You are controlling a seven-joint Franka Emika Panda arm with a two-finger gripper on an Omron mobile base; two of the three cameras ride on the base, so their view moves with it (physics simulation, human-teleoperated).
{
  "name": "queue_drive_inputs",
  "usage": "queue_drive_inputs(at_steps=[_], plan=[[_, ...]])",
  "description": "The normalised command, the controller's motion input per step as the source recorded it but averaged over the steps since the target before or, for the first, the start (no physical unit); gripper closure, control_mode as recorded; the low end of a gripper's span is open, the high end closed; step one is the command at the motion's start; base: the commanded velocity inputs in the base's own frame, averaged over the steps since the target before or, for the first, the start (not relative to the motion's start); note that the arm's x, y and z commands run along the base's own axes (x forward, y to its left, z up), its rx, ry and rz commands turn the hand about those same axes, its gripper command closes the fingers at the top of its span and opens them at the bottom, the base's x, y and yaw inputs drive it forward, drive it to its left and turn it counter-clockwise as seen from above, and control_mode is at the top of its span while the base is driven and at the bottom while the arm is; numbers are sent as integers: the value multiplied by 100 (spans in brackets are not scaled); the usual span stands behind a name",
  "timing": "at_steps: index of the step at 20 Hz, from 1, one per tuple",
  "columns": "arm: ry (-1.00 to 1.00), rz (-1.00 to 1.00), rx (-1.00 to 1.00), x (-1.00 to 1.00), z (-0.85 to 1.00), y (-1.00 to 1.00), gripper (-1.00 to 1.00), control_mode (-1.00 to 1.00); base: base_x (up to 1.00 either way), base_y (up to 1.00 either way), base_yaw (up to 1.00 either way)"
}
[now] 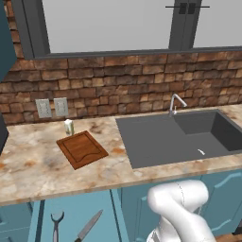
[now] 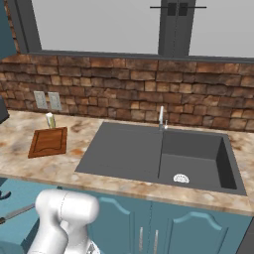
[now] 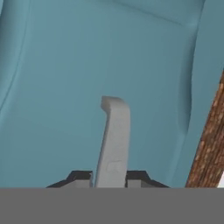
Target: Open the drawer on the left and place the cutting tools on the cutting board.
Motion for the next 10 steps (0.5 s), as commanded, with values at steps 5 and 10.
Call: queue_drive_inputs(at_steps=[5,10], plan=[[0,0,0,-100,9,-13,-100,-100,0,0,0],[1,0,3,-91,31,-13,-100,-100,0,0,0]])
